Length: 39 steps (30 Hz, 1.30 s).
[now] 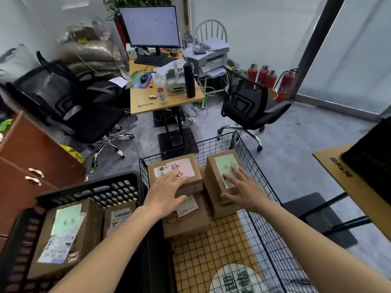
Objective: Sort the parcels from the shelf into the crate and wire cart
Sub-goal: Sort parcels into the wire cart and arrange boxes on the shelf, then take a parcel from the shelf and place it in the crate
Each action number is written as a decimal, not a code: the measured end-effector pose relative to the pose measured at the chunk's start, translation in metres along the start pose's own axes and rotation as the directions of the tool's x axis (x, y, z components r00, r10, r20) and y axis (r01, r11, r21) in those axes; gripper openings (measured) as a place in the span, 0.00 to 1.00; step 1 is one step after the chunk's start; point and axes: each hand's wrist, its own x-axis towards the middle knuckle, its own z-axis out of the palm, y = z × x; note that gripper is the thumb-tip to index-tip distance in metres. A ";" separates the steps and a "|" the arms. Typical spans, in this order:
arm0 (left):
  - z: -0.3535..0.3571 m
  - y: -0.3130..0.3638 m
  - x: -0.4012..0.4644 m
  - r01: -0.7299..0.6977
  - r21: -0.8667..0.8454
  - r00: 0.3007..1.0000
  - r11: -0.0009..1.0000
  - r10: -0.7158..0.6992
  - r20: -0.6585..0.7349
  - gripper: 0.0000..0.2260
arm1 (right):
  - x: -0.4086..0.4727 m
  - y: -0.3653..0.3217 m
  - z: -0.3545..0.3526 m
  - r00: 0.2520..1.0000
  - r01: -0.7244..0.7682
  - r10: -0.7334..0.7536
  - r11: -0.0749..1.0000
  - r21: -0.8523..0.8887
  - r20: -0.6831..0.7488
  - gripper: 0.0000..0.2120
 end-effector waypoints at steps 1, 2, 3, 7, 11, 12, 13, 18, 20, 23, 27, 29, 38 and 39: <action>0.003 -0.002 0.002 -0.001 0.016 1.000 1.000 0.000 0.010 0.30 | 0.004 0.002 0.001 1.000 0.001 -0.001 1.000 0.006 0.009 0.40; 0.006 -0.005 0.004 -0.002 0.030 1.000 1.000 0.001 0.018 0.31 | 0.006 0.003 0.001 1.000 0.005 -0.005 1.000 0.012 0.018 0.39; 0.009 -0.006 0.006 -0.002 0.040 1.000 0.999 0.001 0.023 0.31 | 0.009 0.003 0.000 1.000 0.011 -0.011 1.000 0.016 0.025 0.39; 0.016 -0.006 0.012 0.011 0.055 1.000 0.998 -0.011 0.003 0.31 | 0.021 0.003 -0.001 0.999 0.031 -0.032 0.999 0.027 0.022 0.39; 0.014 -0.005 0.014 0.018 0.060 1.000 0.998 -0.017 -0.007 0.29 | 0.027 0.003 -0.001 0.999 0.044 -0.044 0.999 0.033 0.023 0.38; 0.014 -0.005 0.014 0.015 0.064 1.000 0.998 -0.015 -0.007 0.29 | 0.026 0.004 -0.001 0.999 0.043 -0.044 0.998 0.035 0.022 0.38; 0.014 -0.006 0.014 0.013 0.067 1.000 0.998 -0.013 -0.004 0.29 | 0.025 0.004 -0.001 0.999 0.043 -0.044 0.998 0.038 0.016 0.38; 0.010 -0.004 0.013 0.021 0.056 1.000 0.998 -0.022 0.019 0.30 | 0.019 0.004 -0.001 0.999 0.044 -0.044 0.998 0.047 -0.004 0.39; 0.007 -0.002 0.010 0.018 0.048 1.000 0.999 -0.019 0.009 0.30 | 0.015 0.002 -0.003 0.999 0.037 -0.037 0.998 0.049 -0.007 0.41; -0.001 -0.001 0.003 0.004 0.047 1.000 0.999 -0.004 0.005 0.29 | 0.008 -0.004 -0.007 0.999 0.033 -0.033 0.998 0.055 -0.005 0.41; -0.018 0.001 -0.009 0.002 0.049 1.000 0.999 -0.001 -0.024 0.29 | -0.003 -0.015 -0.020 0.999 0.033 -0.032 0.999 0.028 -0.020 0.40; -0.028 0.002 -0.017 -0.002 0.054 0.999 0.999 0.004 -0.045 0.29 | -0.011 -0.024 -0.030 0.999 0.032 -0.032 0.999 0.009 -0.025 0.40; -0.085 0.023 -0.067 -0.106 0.046 0.982 0.993 0.112 -0.150 0.31 | -0.096 -0.086 -0.084 0.991 -0.089 0.082 0.995 -0.055 -0.108 0.40; -0.091 0.026 -0.075 -0.130 0.043 0.977 0.991 0.135 -0.165 0.30 | -0.111 -0.095 -0.089 0.986 -0.112 0.103 0.992 -0.062 -0.132 0.40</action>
